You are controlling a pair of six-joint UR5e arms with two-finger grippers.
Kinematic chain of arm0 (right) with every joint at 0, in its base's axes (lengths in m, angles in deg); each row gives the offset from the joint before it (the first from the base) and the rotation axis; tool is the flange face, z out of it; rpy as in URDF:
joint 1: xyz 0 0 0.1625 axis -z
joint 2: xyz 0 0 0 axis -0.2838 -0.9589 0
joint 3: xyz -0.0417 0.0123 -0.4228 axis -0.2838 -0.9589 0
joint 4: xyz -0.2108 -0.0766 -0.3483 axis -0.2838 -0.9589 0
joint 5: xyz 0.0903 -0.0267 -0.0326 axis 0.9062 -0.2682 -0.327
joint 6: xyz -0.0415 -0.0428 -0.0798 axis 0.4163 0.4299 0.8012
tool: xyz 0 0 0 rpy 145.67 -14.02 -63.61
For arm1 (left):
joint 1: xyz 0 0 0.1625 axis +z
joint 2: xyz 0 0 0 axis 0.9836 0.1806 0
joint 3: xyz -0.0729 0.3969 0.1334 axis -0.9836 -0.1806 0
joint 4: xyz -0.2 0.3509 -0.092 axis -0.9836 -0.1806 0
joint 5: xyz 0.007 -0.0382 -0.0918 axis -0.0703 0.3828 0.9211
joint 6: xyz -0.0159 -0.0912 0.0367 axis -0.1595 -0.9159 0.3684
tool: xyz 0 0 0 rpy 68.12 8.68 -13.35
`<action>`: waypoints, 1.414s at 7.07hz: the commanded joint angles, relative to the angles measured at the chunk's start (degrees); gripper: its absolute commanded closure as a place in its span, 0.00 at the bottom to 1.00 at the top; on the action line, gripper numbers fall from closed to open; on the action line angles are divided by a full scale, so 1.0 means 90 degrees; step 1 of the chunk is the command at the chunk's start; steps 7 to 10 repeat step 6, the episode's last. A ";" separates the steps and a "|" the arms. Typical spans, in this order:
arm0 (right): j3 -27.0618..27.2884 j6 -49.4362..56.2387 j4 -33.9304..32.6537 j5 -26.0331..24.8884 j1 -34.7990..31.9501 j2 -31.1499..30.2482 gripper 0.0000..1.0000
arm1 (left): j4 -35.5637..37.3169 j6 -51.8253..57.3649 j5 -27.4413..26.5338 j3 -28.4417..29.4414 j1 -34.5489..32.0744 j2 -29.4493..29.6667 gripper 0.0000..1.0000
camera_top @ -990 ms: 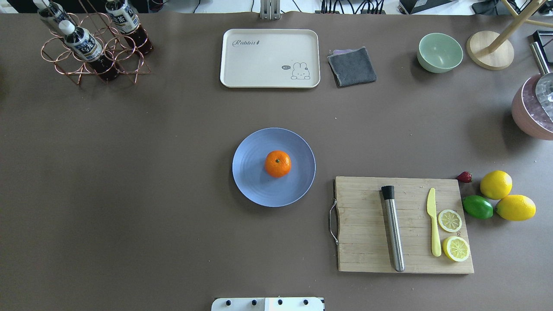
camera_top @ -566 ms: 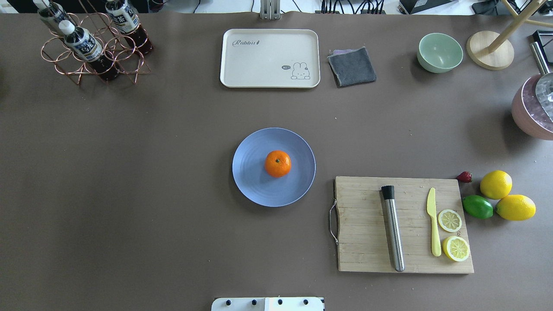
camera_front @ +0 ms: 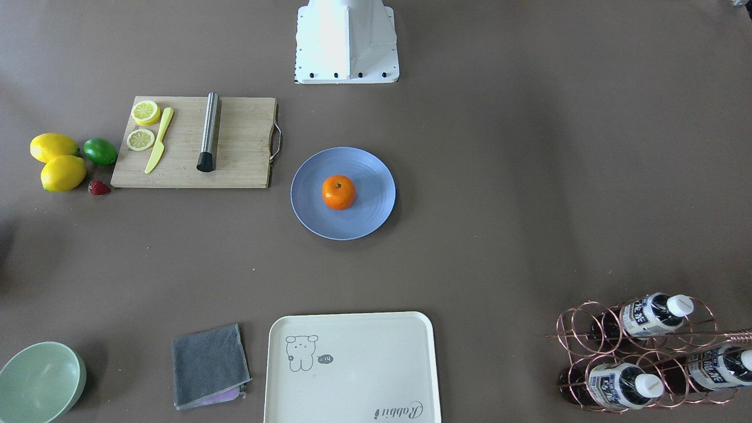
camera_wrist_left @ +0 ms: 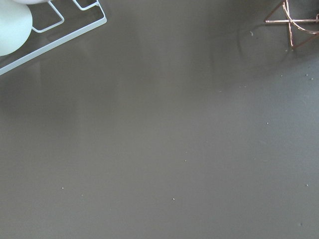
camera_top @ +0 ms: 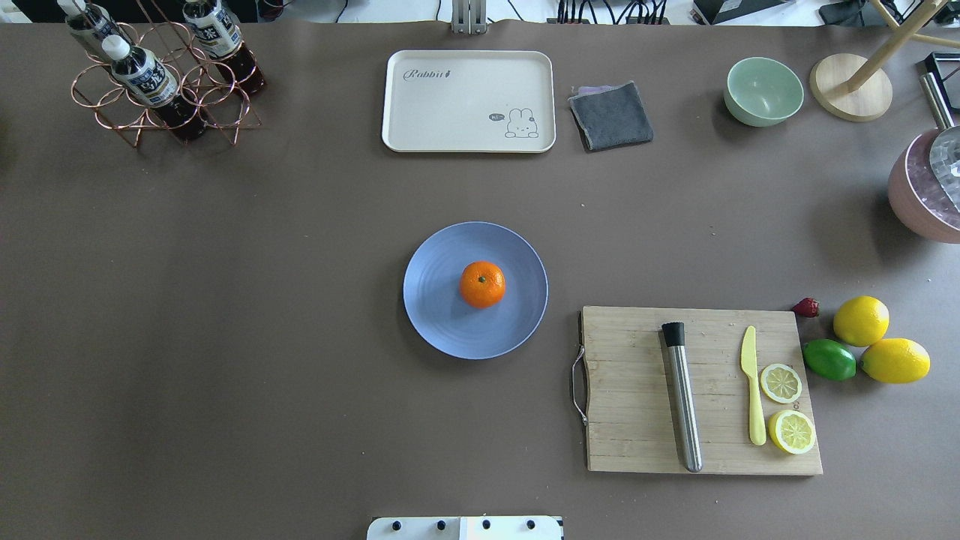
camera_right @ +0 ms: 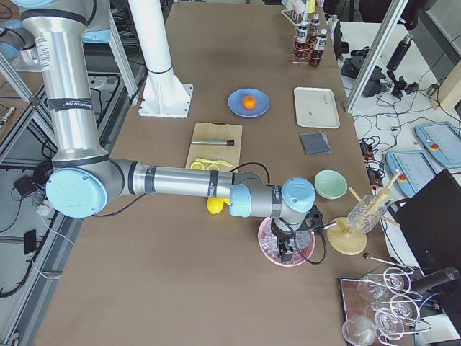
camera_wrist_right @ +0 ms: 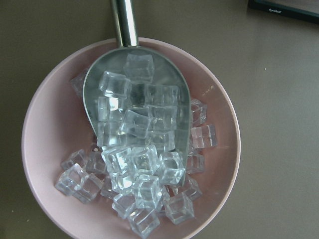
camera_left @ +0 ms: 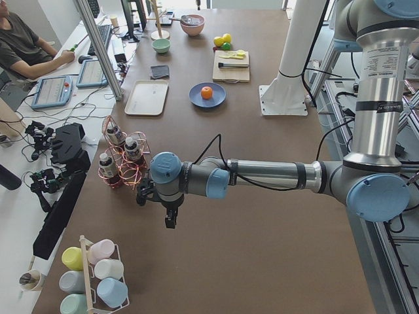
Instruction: Pick orange to plate
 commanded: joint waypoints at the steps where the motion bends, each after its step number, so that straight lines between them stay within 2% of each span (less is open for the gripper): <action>1: 0.0026 -0.0001 0.0002 0.0018 0.0003 -0.0011 0.00 | 0.0001 -0.0001 -0.0004 0.0017 0.0001 -0.0001 0.03; 10: 0.0045 -0.0001 0.0031 0.0018 0.0022 -0.0021 0.00 | -0.0009 -0.0021 0.0006 -0.0051 0.0011 0.0018 0.03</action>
